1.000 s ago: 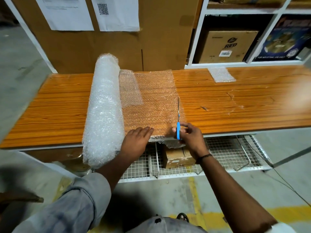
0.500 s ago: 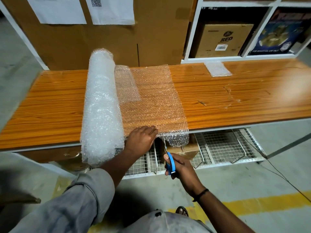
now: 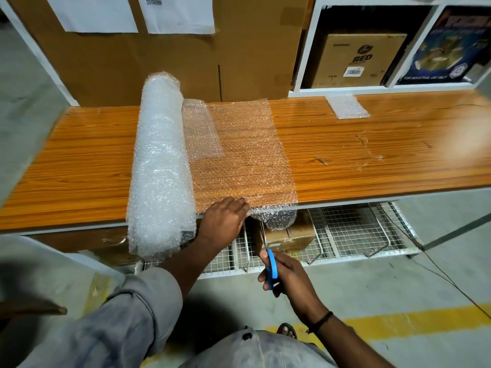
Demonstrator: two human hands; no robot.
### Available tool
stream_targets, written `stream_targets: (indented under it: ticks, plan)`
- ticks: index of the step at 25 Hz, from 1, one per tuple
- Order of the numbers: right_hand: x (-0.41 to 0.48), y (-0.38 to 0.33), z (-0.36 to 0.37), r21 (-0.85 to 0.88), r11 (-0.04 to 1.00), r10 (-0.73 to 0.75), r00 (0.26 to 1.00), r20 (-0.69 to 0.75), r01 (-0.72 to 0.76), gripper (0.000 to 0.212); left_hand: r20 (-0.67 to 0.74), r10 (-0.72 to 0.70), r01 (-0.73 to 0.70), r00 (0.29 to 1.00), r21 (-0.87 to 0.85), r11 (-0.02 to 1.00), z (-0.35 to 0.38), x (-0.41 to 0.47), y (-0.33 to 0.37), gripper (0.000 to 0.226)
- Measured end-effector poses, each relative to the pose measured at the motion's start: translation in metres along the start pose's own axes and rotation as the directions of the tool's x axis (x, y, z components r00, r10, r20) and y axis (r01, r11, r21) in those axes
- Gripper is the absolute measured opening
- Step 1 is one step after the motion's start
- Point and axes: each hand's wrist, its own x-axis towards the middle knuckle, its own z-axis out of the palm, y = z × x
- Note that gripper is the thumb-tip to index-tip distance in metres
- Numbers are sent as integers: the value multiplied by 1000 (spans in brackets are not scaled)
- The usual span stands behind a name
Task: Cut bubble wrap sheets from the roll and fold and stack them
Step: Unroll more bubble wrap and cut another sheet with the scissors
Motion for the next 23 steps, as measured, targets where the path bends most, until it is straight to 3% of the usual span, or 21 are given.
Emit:
stream_targets:
  ticks: [6,13,23]
  plan:
    - [11,-3,8,-27,1000,-12,999,31,13,39,-15,-29,28,999,-18,999,0,-1,3,42]
    - [26,-10,11,-63,997,-44,999,-12,44,27,-62,-45,42,997,-48,998,0,-5,6,40]
    - [37,-15,21,-80,994,-72,997,-2,72,29,-88,-58,52,994,-77,996,5,-9,8,39]
